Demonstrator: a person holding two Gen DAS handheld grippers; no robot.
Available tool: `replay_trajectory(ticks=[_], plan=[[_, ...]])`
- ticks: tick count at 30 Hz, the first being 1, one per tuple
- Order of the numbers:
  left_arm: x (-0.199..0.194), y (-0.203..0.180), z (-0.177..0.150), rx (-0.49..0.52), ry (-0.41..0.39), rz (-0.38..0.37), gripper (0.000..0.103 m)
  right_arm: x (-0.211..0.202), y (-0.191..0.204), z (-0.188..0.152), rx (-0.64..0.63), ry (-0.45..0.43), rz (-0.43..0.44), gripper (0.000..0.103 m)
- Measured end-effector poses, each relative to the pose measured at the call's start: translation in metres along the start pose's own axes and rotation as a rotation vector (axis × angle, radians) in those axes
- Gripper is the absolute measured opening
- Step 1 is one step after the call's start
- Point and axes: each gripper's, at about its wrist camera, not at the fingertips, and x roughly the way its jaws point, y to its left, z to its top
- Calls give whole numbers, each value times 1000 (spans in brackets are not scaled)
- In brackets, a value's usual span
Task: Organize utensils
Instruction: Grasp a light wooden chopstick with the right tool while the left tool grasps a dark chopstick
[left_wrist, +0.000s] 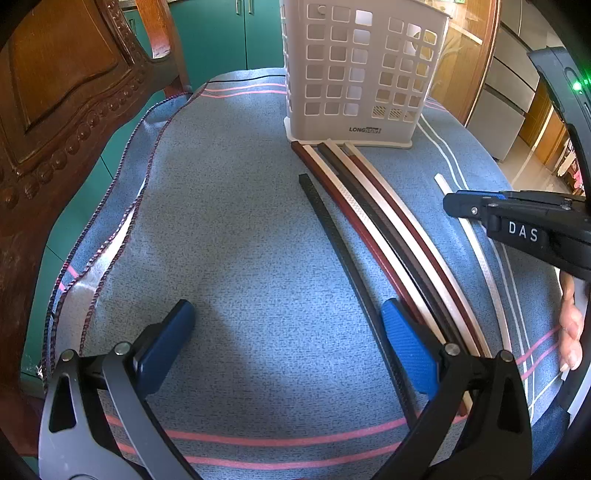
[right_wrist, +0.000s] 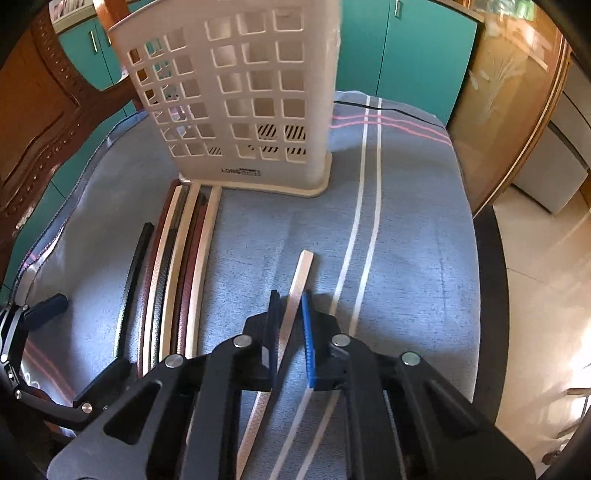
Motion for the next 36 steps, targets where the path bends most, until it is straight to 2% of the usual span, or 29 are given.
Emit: replay_trajectory(ticks=[5, 8, 11, 14, 21, 24, 26, 28, 30, 31, 32, 36], plan=[[0, 0, 0, 2, -3, -1, 101, -1, 6, -4, -35, -9, -34, 15], [4, 1, 5, 8, 1, -6, 101, 0, 5, -2, -17, -2, -20, 15], [12, 3, 19, 21, 63, -18, 101, -1, 10, -2, 4, 5, -6, 16], [30, 6, 50, 50, 173, -49, 99, -1, 6, 1, 19, 10, 6, 17], [55, 19, 93, 25, 212, -31, 88, -1, -2, 5, 38, 13, 37, 20], [54, 22, 97, 7, 178, -17, 69, 0, -3, 7, 34, 11, 37, 22], [50, 20, 98, 9, 161, -18, 37, 1, -2, 8, 29, 5, 32, 26], [48, 17, 99, 17, 157, -32, 25, 3, 2, 9, 16, -1, 17, 27], [48, 15, 99, 28, 150, -46, 18, 5, 8, 9, -9, -6, -9, 27], [48, 15, 99, 27, 148, -57, 16, 5, 11, 10, -25, -10, -15, 23], [47, 15, 98, 24, 147, -63, 14, 6, 12, 10, -29, -12, -9, 10], [43, 24, 98, -12, 123, -125, 8, 2, 8, 9, 6, -33, 61, 7]])
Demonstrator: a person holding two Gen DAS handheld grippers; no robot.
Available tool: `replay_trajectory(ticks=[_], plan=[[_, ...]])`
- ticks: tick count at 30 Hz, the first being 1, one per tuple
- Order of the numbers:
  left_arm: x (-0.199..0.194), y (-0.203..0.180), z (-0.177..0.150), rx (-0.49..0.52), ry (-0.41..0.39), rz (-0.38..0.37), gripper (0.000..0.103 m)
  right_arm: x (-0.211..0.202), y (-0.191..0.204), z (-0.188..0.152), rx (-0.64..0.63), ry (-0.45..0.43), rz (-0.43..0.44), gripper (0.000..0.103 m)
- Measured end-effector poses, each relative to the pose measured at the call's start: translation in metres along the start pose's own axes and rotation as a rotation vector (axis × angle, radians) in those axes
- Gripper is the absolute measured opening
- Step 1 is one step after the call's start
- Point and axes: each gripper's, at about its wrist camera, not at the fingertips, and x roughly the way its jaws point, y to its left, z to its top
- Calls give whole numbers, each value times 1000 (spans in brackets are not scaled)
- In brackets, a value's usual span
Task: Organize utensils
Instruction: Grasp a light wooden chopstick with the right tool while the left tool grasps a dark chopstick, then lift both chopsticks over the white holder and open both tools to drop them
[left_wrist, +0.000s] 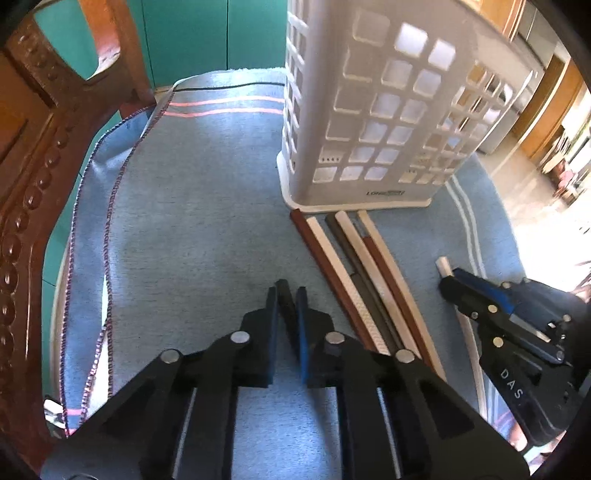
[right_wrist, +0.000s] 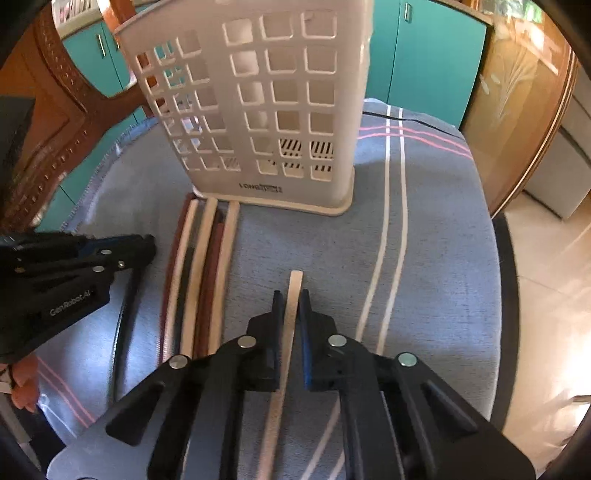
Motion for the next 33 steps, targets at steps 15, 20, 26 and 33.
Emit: replay_trajectory(ticks=[15, 20, 26, 33], plan=[[-191, -15, 5, 52, -402, -210, 7, -182, -42, -10, 166, -404, 185, 7], [-249, -25, 17, 64, -543, -217, 7, -221, -49, 5, 183, -499, 196, 7], [-304, -4, 48, -32, -705, -257, 7, -256, -67, 49, 235, -617, 200, 7], [-317, 24, 76, -178, -804, -279, 7, -276, -74, 89, 284, -763, 277, 7]])
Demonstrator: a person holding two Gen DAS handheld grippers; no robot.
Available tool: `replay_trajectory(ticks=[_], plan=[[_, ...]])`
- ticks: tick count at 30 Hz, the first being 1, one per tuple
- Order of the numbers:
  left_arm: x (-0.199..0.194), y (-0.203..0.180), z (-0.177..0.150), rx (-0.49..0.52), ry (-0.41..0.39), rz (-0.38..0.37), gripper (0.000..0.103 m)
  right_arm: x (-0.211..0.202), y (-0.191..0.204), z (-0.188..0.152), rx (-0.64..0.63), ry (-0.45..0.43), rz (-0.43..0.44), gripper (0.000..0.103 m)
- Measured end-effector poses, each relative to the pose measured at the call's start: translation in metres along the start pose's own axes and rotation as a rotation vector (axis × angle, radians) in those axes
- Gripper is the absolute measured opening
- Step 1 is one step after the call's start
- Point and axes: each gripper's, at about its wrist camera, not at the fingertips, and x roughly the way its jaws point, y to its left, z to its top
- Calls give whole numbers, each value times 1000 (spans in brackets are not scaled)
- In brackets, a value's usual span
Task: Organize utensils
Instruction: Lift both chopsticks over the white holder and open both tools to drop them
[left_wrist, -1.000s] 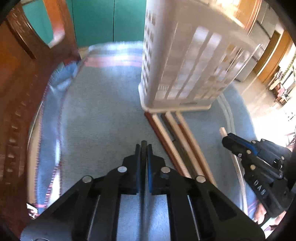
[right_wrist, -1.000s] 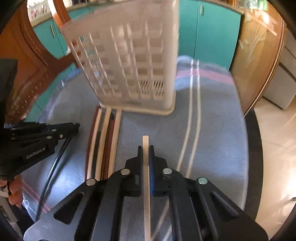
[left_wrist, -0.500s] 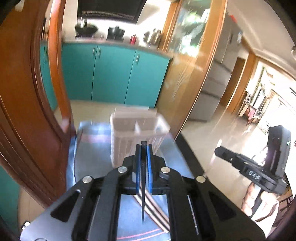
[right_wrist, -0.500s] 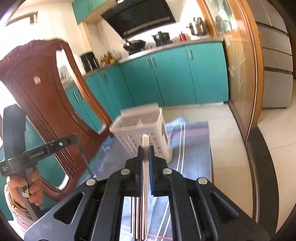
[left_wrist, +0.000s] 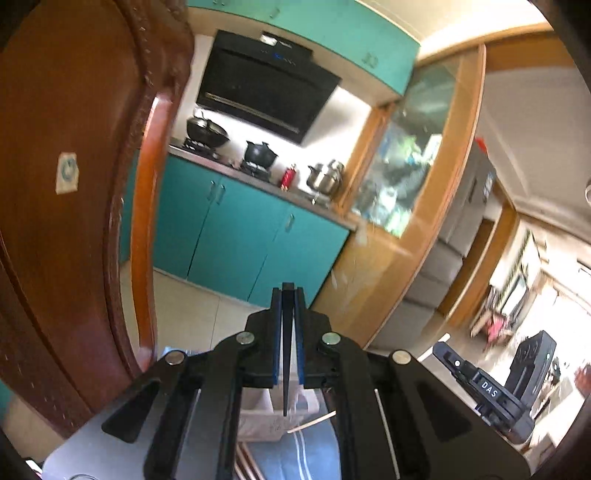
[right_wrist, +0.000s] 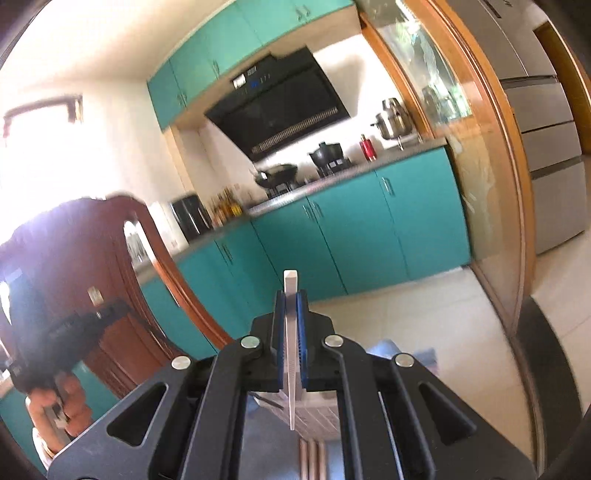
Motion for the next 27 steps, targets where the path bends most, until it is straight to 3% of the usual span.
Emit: replay_trajectory(ticks=[4, 8, 14, 21, 22, 25, 27], plan=[[1, 10, 10, -34, -57, 41, 7, 7, -7, 11, 40, -86, 15, 7], [16, 10, 8, -3, -69, 107, 7, 13, -15, 8, -3, -182, -76, 7], [52, 3, -10, 39, -16, 158, 7, 47, -37, -1, 48, -107, -76, 7], [65, 2, -36, 44, 51, 180, 7, 70, -27, -39, -101, 23, -127, 7], [63, 4, -40, 40, 51, 185, 7, 71, -25, -44, -117, 34, -137, 11], [61, 13, -48, 7, 74, 197, 12, 67, -21, -52, -152, 86, -140, 43], [59, 18, -50, -13, 101, 174, 18, 56, -18, -51, -162, 81, -124, 47]])
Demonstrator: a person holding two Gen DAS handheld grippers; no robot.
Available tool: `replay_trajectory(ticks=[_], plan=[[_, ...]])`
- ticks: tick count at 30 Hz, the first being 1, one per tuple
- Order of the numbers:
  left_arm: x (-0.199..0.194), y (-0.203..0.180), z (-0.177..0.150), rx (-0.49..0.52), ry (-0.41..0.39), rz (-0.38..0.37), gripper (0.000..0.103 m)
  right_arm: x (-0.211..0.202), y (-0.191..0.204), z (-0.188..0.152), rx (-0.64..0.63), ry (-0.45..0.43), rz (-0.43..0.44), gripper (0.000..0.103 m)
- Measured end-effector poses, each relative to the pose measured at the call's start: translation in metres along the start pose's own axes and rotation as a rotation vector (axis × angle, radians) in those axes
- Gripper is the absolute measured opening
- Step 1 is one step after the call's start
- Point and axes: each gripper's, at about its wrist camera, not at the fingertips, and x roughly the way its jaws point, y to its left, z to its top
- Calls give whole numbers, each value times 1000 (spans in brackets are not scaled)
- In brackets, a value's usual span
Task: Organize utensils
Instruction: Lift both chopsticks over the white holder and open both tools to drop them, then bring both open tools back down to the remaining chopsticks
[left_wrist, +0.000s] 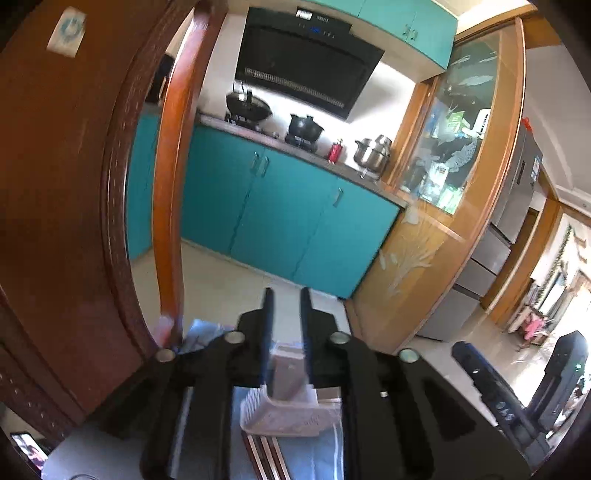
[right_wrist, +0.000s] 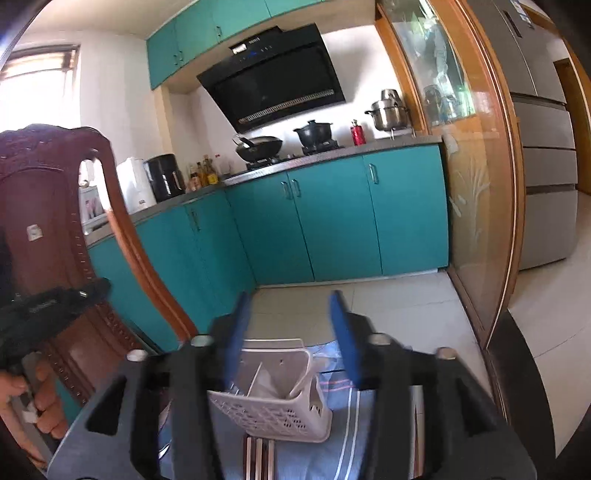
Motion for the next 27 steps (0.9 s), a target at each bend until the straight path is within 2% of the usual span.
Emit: replay_trajectory(ticks=[2, 4, 5, 6, 9, 12, 15, 17, 20, 23, 27], plan=[[-7, 3, -1, 3, 2, -11, 24, -15, 2, 2, -29, 28, 50, 47], [-19, 3, -4, 37, -21, 5, 28, -22, 8, 2, -51, 84, 139, 47], [-23, 2, -5, 51, -29, 16, 29, -24, 13, -7, -72, 144, 200, 47], [-28, 2, -7, 77, -32, 25, 29, -23, 17, -15, -86, 178, 223, 47], [-32, -5, -13, 167, 35, -5, 29, -3, 31, -59, -158, 337, 280, 47], [-34, -14, -19, 251, 79, -18, 29, 41, 37, -115, -193, 521, 248, 45], [-28, -19, -30, 302, 117, -33, 29, 89, 37, -167, -211, 697, 119, 37], [-20, -19, -39, 318, 158, -33, 31, 107, 36, -191, -229, 765, 49, 34], [5, -12, -67, 341, 274, -35, 31, 119, 36, -207, -245, 808, 12, 33], [30, 0, -98, 344, 384, -30, 31, 120, 32, -208, -235, 806, -36, 33], [70, 22, -139, 342, 556, 78, 31, 121, 20, -205, -198, 822, -61, 33]])
